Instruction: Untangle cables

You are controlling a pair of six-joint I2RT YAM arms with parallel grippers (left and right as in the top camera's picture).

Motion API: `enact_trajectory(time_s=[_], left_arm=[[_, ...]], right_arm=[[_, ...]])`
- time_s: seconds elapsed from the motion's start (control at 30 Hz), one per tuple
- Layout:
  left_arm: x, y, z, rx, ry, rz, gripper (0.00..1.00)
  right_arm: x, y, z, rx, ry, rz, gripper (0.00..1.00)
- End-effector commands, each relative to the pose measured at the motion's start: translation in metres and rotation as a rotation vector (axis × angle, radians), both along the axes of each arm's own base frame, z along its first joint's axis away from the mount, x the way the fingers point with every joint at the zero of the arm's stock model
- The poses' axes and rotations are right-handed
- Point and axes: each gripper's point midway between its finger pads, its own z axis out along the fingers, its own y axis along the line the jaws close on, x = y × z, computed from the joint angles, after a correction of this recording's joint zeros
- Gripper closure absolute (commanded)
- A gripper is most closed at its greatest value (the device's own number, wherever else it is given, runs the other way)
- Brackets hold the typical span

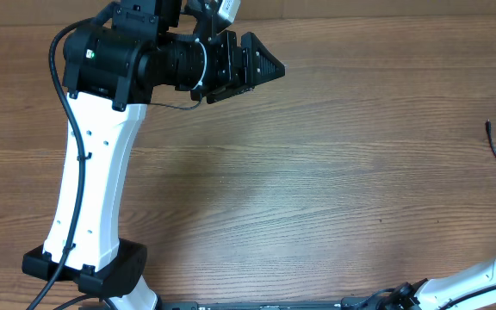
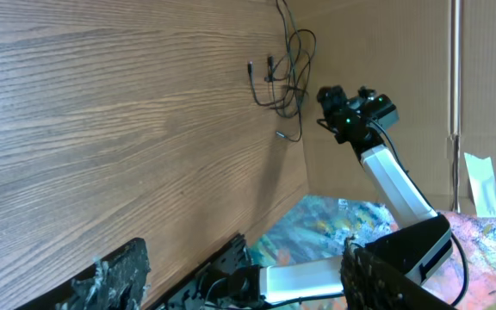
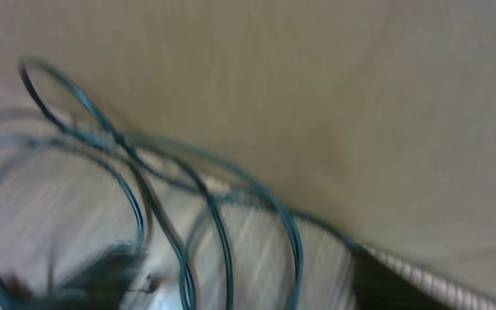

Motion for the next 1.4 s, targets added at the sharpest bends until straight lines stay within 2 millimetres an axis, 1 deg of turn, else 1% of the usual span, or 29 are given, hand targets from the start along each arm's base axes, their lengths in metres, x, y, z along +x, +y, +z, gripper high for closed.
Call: enact_trajectory(time_s=[0.0,0.07,0.1,0.17,0.2,0.23,0.3,0.33,0.37,0.4,0.43,0.47,0.5,0.53,0.6,0.67,0.7,0.73,0.77,0.83,0.9,0.93,0.97,1.07,1.1,1.17,1.27,1.37], left_arm=[[0.001,-0.002,0.002,-0.01,0.003,-0.005,0.29],[0.001,-0.002,0.002,-0.01,0.001,-0.006,0.29],[0.0,-0.002,0.002,-0.01,0.002,-0.007,0.29],[0.0,-0.004,0.003,-0.019,-0.004,-0.016,0.3],[-0.001,-0.005,0.007,-0.036,-0.011,-0.031,0.33],[-0.002,-0.007,0.013,-0.066,-0.032,-0.056,0.36],[-0.004,-0.008,0.031,-0.138,-0.112,-0.122,0.38],[-0.003,-0.005,0.036,-0.153,-0.138,-0.128,0.39],[0.0,0.002,0.041,-0.156,-0.159,-0.111,0.39],[0.003,0.009,0.044,-0.155,-0.183,-0.097,0.39],[0.007,0.024,0.05,-0.148,-0.217,-0.066,0.39],[0.009,0.032,0.053,-0.146,-0.234,-0.05,0.39],[0.009,0.04,0.057,-0.15,-0.255,-0.041,0.39],[0.007,0.046,0.063,-0.161,-0.282,-0.045,0.38],[0.001,0.057,0.075,-0.191,-0.323,-0.054,0.38],[-0.003,0.071,0.084,-0.19,-0.367,-0.036,0.39],[-0.005,0.079,0.087,-0.179,-0.39,-0.016,0.4],[-0.006,0.088,0.09,-0.158,-0.425,0.002,0.44],[-0.008,0.097,0.092,-0.128,-0.463,0.022,0.47],[-0.013,0.115,0.091,-0.054,-0.505,0.073,0.48],[-0.022,0.133,0.084,0.063,-0.515,0.149,0.5],[-0.026,0.142,0.079,0.126,-0.505,0.191,0.59],[-0.031,0.149,0.075,0.178,-0.497,0.228,0.73],[-0.051,0.174,0.064,0.356,-0.479,0.33,0.95],[-0.06,0.182,0.061,0.406,-0.468,0.363,0.96],[-0.077,0.192,0.057,0.467,-0.445,0.4,0.96],[-0.094,0.196,0.058,0.482,-0.454,0.438,0.95],[-0.107,0.195,0.055,0.47,-0.448,0.465,0.95]], right_arm=[[0.01,-0.001,0.041,-0.066,-0.077,-0.003,0.0],[0.019,0.008,0.053,-0.072,-0.101,0.036,0.0],[0.029,0.018,0.062,-0.063,-0.126,0.087,0.0],[0.057,0.046,0.084,-0.048,-0.198,0.24,0.0],[0.07,0.061,0.096,-0.04,-0.239,0.319,0.0],[0.086,0.082,0.114,-0.035,-0.299,0.427,0.0],[0.113,0.131,0.156,-0.039,-0.427,0.672,0.0],[0.121,0.153,0.176,-0.051,-0.478,0.78,0.0],[0.128,0.18,0.2,-0.077,-0.535,0.909,0.0],[0.132,0.205,0.221,-0.107,-0.579,1.015,0.01],[0.135,0.238,0.248,-0.151,-0.618,1.121,0.05],[0.135,0.253,0.259,-0.171,-0.627,1.141,0.05],[0.134,0.265,0.268,-0.18,-0.633,1.156,0.04],[0.132,0.28,0.278,-0.188,-0.642,1.178,0.0],[0.126,0.31,0.295,-0.193,-0.657,1.227,0.0],[0.12,0.338,0.307,-0.188,-0.668,1.273,0.0],[0.116,0.356,0.313,-0.181,-0.674,1.302,0.0],[0.111,0.373,0.319,-0.171,-0.679,1.332,0.0],[0.106,0.391,0.323,-0.157,-0.683,1.361,0.0],[0.093,0.419,0.328,-0.123,-0.68,1.402,0.0],[0.08,0.445,0.329,-0.084,-0.663,1.436,0.0],[0.073,0.457,0.327,-0.08,-0.643,1.461,0.0],[0.067,0.467,0.324,-0.077,-0.618,1.48,0.0],[0.046,0.491,0.306,-0.113,-0.483,1.498,0.0],[0.04,0.495,0.3,-0.131,-0.433,1.493,0.0],[0.026,0.502,0.286,-0.154,-0.329,1.471,0.0],[0.003,0.515,0.265,-0.129,-0.218,1.461,0.0],[-0.016,0.533,0.248,-0.064,-0.181,1.506,0.0]])
